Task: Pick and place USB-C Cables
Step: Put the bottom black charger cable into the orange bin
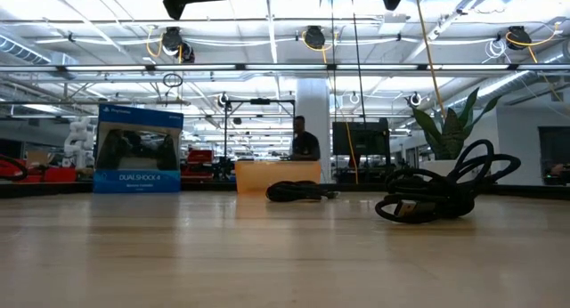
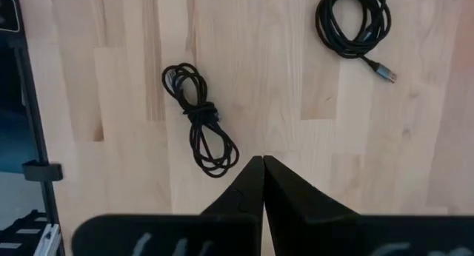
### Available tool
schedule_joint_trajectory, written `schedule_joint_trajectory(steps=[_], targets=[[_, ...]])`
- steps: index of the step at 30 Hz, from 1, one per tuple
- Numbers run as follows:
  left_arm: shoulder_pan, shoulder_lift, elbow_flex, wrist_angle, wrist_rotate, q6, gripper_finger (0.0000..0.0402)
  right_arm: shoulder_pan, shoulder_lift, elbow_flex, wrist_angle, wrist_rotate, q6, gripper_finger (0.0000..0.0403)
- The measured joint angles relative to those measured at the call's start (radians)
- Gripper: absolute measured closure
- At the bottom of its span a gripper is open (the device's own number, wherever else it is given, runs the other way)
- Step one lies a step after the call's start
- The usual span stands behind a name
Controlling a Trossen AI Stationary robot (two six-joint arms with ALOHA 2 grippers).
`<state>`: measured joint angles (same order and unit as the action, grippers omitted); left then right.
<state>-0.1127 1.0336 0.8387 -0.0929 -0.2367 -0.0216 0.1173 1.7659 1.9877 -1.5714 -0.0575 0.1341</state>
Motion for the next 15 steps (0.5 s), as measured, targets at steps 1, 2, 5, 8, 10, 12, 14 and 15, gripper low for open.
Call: schedule_joint_trajectory(steps=[1,2,5,8,10,12,14,15], targets=[[0.0,0.0,0.0,0.0,0.0,0.0,0.0344,0.007,0.0,0.0,0.001,0.0,0.011,0.0401],[0.0,0.0,0.0,0.0,0.0,0.0,0.0344,0.017,0.001,0.0,0.001,0.0,0.02,0.0398],[0.0,0.0,0.0,0.0,0.0,0.0,0.0344,0.056,0.0,-0.001,0.002,0.001,0.039,0.0379],[0.0,0.0,0.0,0.0,0.0,0.0,0.0344,0.096,-0.001,-0.028,0.039,0.002,0.05,0.0352],[0.0,0.0,0.0,0.0,0.0,-0.001,0.0344,0.122,0.0,-0.058,0.061,0.003,0.064,0.0332],[0.0,0.0,0.0,0.0,0.0,-0.001,0.0344,0.145,0.001,-0.095,0.072,0.0,0.081,0.0313],[0.0,0.0,0.0,-0.001,0.0,-0.001,0.0344,0.161,-0.001,-0.145,0.091,-0.002,0.093,0.0294],[0.0,0.0,0.0,-0.001,0.0,-0.001,0.0344,0.168,-0.001,-0.171,0.105,-0.004,0.099,0.0285]])
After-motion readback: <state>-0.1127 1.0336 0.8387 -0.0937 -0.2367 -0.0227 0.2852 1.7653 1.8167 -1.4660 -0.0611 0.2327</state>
